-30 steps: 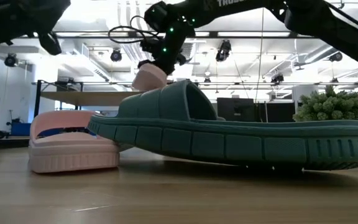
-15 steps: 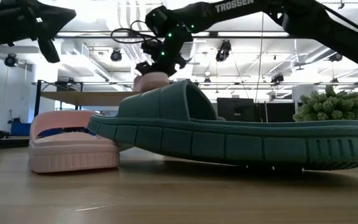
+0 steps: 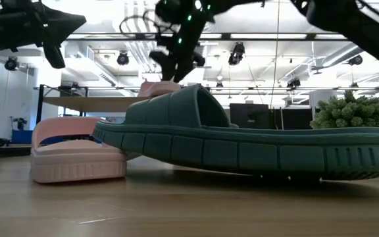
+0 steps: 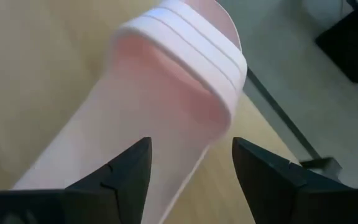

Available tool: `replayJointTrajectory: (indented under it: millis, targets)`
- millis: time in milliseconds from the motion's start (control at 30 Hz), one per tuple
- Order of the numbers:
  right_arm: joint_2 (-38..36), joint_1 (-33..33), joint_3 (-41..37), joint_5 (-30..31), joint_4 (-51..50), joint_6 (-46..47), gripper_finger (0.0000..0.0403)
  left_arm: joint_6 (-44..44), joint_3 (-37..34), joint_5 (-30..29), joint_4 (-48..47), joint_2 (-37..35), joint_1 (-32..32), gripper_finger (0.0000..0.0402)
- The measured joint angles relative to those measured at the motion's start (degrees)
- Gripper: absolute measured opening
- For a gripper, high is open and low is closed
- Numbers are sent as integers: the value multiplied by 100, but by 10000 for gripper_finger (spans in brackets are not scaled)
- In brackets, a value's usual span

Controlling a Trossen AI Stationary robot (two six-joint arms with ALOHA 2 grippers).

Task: Pick and place slides into the shelf
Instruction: Put the right pink slipper on the shelf

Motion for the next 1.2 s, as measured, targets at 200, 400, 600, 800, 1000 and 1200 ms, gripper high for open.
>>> replayJointTrajectory:
  millis: [200,400,600,800,1000,1200]
  targets:
    - [-387,-23,0,-243,-849,885,194,-174,23,-311,498,-133,0,2]
    - [-411,-374,-12,-1532,-1036,1957,98,-862,25,-312,623,-157,0,2]
    - [-329,-407,-17,-1815,-1088,2233,15,-1417,25,-310,890,-164,0,2]
    - [-195,-348,-22,-1816,-1184,2126,13,-1423,25,-301,1212,-173,0,2]
    - [-131,-206,-28,-1147,-1203,1402,13,-1523,25,-293,1199,-151,0,2]
    - [-131,-203,-104,-1212,-1206,934,13,-1525,25,-292,1202,-154,0,2]
